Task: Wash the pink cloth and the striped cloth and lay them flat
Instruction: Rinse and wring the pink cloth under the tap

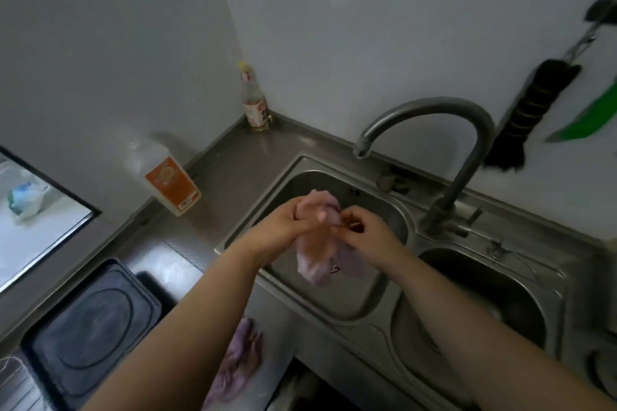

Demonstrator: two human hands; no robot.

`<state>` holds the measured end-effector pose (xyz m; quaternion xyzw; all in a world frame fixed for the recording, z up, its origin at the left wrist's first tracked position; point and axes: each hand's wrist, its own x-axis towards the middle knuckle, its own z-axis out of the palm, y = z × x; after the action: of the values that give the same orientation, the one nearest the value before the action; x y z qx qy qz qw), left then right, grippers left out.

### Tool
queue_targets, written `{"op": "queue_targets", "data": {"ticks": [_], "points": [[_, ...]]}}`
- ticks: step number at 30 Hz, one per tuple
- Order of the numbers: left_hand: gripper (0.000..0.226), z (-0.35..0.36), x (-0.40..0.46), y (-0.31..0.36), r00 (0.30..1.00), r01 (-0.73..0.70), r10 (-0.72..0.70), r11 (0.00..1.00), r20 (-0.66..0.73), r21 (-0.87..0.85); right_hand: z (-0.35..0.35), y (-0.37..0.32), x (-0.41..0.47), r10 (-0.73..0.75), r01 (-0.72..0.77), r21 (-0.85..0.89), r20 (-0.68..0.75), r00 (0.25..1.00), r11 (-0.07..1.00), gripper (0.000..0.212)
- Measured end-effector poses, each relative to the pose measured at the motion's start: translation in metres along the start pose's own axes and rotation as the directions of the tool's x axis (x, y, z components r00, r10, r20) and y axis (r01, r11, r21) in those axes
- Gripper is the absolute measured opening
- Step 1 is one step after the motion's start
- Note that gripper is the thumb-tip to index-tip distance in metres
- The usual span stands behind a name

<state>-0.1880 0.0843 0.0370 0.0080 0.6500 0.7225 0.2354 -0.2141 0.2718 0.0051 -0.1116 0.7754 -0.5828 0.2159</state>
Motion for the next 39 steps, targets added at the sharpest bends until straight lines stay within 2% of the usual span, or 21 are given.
{"op": "queue_targets", "data": {"ticks": [2,5,7,8,9,11,12,13,14,16,18,19,22,26,32,35,39], "points": [[0.041,0.009,0.023,-0.003,0.998,0.056,-0.058,0.997,0.032,0.051,-0.020,0.006,0.008,0.008,-0.008,-0.006,-0.034,0.999,1.000,0.006],[0.031,0.015,0.062,-0.018,0.993,0.078,-0.074,0.996,-0.093,0.049,-0.041,0.020,0.019,0.070,-0.065,0.052,-0.112,0.991,0.997,0.005],[0.023,0.015,0.082,-0.024,0.971,0.112,-0.145,0.978,-0.189,-0.176,-0.056,0.036,0.029,0.166,-0.129,0.163,-0.238,0.957,0.978,0.009],[0.021,0.015,0.090,-0.024,0.956,0.132,-0.203,0.942,-0.212,-0.307,-0.065,0.046,0.034,0.220,-0.159,0.192,-0.357,0.908,0.968,0.012],[0.019,0.015,0.098,-0.023,0.944,0.135,-0.244,0.900,-0.223,-0.414,-0.076,0.057,0.040,0.277,-0.185,0.227,-0.498,0.822,0.956,0.019],[0.019,0.013,0.111,-0.022,0.937,0.110,-0.271,0.830,-0.222,-0.547,-0.105,0.079,0.047,0.391,-0.218,0.325,-0.738,0.550,0.920,0.036],[0.026,0.011,0.116,-0.019,0.940,0.101,-0.269,0.807,-0.209,-0.581,-0.119,0.087,0.048,0.450,-0.241,0.381,-0.790,0.417,0.893,0.045],[0.034,0.011,0.120,-0.017,0.949,0.102,-0.257,0.797,-0.181,-0.595,-0.132,0.094,0.049,0.500,-0.265,0.430,-0.801,0.330,0.863,0.054],[0.039,0.010,0.124,-0.017,0.959,0.090,-0.231,0.794,-0.161,-0.602,-0.143,0.103,0.052,0.545,-0.282,0.473,-0.781,0.305,0.835,0.060],[0.043,0.008,0.130,-0.018,0.973,0.078,-0.196,0.776,-0.122,-0.626,-0.161,0.117,0.061,0.581,-0.371,0.458,-0.723,0.374,0.808,0.059],[0.051,0.008,0.135,-0.020,0.966,0.090,-0.226,0.745,-0.123,-0.660,-0.174,0.126,0.065,0.565,-0.527,0.293,-0.666,0.486,0.798,0.047],[0.053,0.008,0.138,-0.023,0.964,0.099,-0.239,0.730,-0.117,-0.677,-0.179,0.130,0.065,0.545,-0.583,0.198,-0.665,0.511,0.788,0.042],[0.055,0.007,0.143,-0.028,0.955,0.118,-0.275,0.695,-0.112,-0.709,-0.184,0.145,0.061,0.496,-0.675,0.018,-0.694,0.523,0.738,0.036],[0.046,0.014,0.142,-0.025,0.960,0.119,-0.263,0.699,-0.099,-0.706,-0.179,0.148,0.056,0.431,-0.696,-0.082,-0.731,0.529,0.714,0.036],[0.049,0.017,0.142,-0.026,0.969,0.158,-0.244,0.729,-0.038,-0.666,-0.186,0.152,0.048,0.460,-0.607,0.062,-0.714,0.528,0.792,0.038],[0.060,0.019,0.142,-0.025,0.968,0.173,-0.251,0.738,-0.028,-0.652,-0.188,0.153,0.048,0.461,-0.629,0.036,-0.714,0.528,0.777,0.040],[0.062,0.019,0.143,-0.027,0.956,0.191,-0.290,0.710,-0.035,-0.678,-0.185,0.142,0.043,0.450,-0.597,0.069,-0.726,0.519,0.799,0.054]]}}
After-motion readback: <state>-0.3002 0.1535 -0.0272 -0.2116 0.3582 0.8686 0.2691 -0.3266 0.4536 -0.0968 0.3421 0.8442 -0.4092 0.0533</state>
